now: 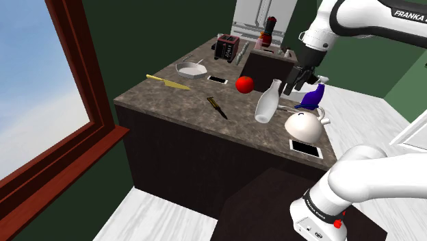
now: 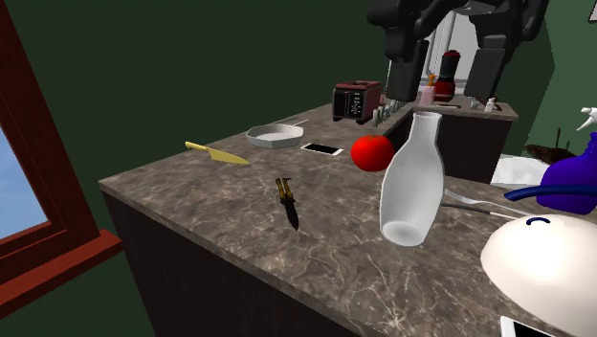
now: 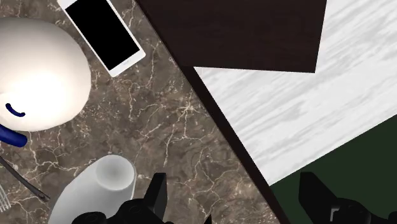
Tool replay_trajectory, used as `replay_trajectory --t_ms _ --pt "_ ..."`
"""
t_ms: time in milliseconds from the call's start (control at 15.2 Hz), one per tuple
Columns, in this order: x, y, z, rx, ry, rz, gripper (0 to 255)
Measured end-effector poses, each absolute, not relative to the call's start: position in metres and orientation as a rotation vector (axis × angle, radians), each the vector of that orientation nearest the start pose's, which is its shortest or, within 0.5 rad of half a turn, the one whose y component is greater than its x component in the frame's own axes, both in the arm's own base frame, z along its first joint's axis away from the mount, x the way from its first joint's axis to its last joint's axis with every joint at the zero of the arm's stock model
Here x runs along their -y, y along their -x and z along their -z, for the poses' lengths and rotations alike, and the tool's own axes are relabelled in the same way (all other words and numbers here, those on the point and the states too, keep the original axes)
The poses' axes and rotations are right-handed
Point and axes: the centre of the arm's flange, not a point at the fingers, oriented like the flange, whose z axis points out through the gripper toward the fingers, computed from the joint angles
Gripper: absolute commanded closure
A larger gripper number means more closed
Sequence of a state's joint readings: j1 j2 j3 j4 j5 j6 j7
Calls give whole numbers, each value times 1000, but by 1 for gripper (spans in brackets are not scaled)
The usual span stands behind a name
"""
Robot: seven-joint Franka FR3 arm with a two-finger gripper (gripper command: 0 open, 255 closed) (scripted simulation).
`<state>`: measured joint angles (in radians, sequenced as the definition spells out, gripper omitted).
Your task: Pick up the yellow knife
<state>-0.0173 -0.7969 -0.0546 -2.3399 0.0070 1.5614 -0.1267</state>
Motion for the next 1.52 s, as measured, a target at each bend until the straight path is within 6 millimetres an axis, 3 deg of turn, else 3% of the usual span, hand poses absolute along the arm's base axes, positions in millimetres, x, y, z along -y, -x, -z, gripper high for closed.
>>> replay_trajectory --t_ms 132,330,1518 --pt "27 -307 -597 110 3096 33 0" --pt "28 -334 -579 110 3098 29 0" --pt "21 -533 -443 108 3117 12 0"
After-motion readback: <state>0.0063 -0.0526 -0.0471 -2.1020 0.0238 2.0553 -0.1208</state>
